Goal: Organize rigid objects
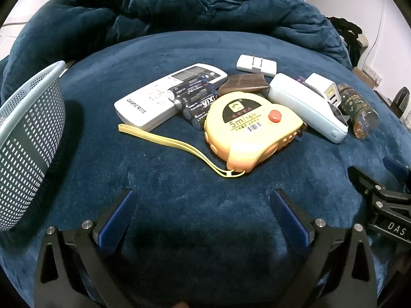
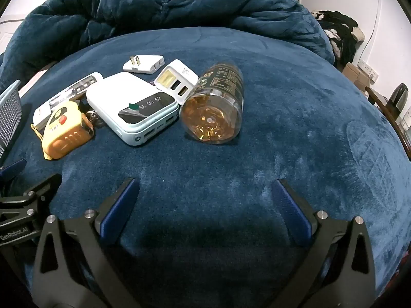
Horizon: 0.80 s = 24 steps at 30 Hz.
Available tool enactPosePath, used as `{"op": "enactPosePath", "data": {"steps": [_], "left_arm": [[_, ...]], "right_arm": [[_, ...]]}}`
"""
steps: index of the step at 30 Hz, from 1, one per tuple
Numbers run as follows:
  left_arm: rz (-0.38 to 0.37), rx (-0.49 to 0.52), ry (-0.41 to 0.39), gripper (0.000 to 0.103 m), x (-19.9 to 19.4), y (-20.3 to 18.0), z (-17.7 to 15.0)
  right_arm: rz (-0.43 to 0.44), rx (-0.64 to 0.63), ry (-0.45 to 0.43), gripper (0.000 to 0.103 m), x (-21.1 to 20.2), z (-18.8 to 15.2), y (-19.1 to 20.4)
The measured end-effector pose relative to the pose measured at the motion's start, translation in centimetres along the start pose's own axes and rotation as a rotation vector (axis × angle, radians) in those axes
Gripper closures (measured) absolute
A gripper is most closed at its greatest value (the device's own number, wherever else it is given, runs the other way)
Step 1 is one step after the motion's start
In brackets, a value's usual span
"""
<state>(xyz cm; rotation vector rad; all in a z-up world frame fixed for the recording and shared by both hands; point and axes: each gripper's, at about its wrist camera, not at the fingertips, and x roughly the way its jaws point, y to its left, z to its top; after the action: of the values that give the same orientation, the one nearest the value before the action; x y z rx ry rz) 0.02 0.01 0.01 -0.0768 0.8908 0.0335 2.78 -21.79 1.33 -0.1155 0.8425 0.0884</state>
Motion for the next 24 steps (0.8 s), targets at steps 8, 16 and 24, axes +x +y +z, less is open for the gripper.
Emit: {"op": "enactPosePath", "data": {"steps": [8,16,24], "left_arm": [[-0.011,-0.005,0.004,0.000,-0.1,0.5,0.0],[0.003,0.013,0.062,0.000,0.5,-0.1,1.0],[-0.021,0.019,0.229,0.000,-0.2,0.2,1.1]], "right_arm": [[-0.008,-0.010,0.018,0.000,0.1,0.1,0.0],[-0.047,-0.038,0.056,0.000,0.4,0.7,1.1],[-0.029,0.039,0.221,0.000,0.3,1.6,0.0]]}}
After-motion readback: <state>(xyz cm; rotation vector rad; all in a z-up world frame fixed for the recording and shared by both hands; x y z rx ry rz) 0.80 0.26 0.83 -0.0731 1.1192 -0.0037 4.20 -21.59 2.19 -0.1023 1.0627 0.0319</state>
